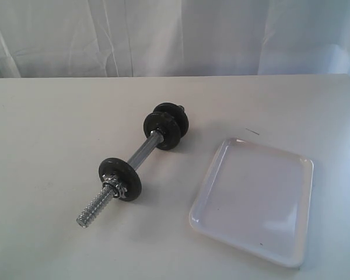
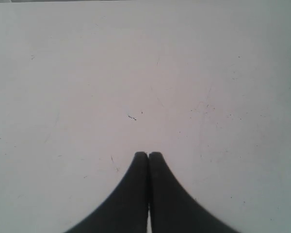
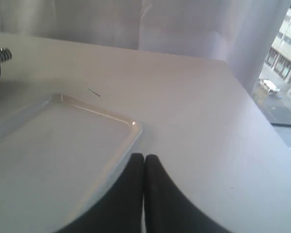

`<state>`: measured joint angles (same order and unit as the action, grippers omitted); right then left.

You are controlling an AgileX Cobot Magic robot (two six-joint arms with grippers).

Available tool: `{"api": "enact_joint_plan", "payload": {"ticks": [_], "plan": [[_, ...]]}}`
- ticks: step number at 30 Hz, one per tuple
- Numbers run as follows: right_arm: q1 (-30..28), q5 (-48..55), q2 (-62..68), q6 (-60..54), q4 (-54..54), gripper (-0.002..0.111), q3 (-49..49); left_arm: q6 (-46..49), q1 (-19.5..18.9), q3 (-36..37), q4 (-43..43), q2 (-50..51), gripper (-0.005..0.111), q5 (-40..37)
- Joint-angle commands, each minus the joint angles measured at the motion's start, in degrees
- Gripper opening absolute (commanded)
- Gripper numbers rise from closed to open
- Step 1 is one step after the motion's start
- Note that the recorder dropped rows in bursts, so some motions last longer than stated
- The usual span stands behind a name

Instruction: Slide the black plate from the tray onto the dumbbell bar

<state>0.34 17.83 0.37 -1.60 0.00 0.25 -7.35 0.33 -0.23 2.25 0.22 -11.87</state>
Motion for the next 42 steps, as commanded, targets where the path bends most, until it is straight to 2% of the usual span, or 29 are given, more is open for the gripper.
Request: {"api": "enact_joint_plan", "payload": {"ticks": [1,10,15,26,42], "plan": [[-0.3,-0.1,-0.4,7.2,-0.5,0.000,-0.3,-0.4,0.4,0.2,-0.7,-0.2,0.000,-0.2],[-0.3,-0.1,-0.4,7.2,-0.5,0.000,-0.3,-0.4,0.4,0.2,-0.7,-0.2,0.000,-0.2],[-0.3,0.0,-0.4,0.4,-0.5,0.000,-0.3,-0.4,0.4,0.2,-0.7,-0.2,0.000,-0.2],[-0.3,0.1,-0.4,0.4,-0.4,0.000,-0.3,-0.4,-1.7,0.2,-0.7,-0.2,0.000,-0.2],[0.4,0.1,-0.4,0.4,-0.4,0.000,-0.3,-0.4,-1.4,0.2,-0.6,-0.2,0.000,-0.2]]}}
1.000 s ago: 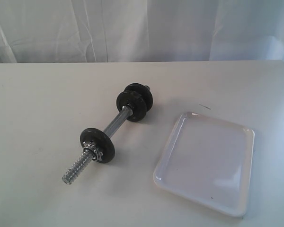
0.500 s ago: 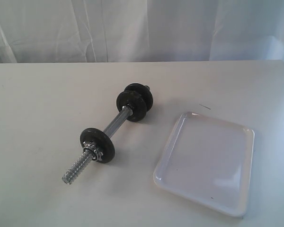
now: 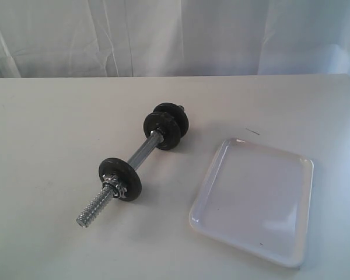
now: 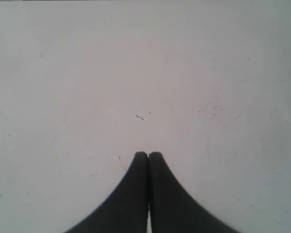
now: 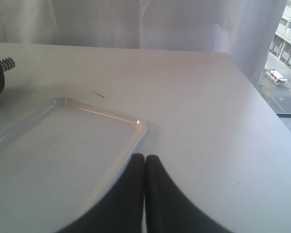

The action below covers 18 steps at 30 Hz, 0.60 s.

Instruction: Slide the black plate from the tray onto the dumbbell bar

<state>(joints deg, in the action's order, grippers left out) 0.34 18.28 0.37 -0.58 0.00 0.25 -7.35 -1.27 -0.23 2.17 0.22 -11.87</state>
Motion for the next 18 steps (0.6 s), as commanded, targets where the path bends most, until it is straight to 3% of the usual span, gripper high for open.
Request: {"api": "enact_joint_plan", "payload": {"ticks": [1,18], "plan": [[0.8,-0.4,-0.4,-0.6,-0.4,0.000,-0.3,-0.4,0.2,0.2,-0.5,-0.2,0.000,-0.2],[2.2,-0.4,-0.4,-0.6,-0.4,0.000,-0.3,-0.4,0.8,0.2,-0.5,-0.2,0.000,-0.2]]}}
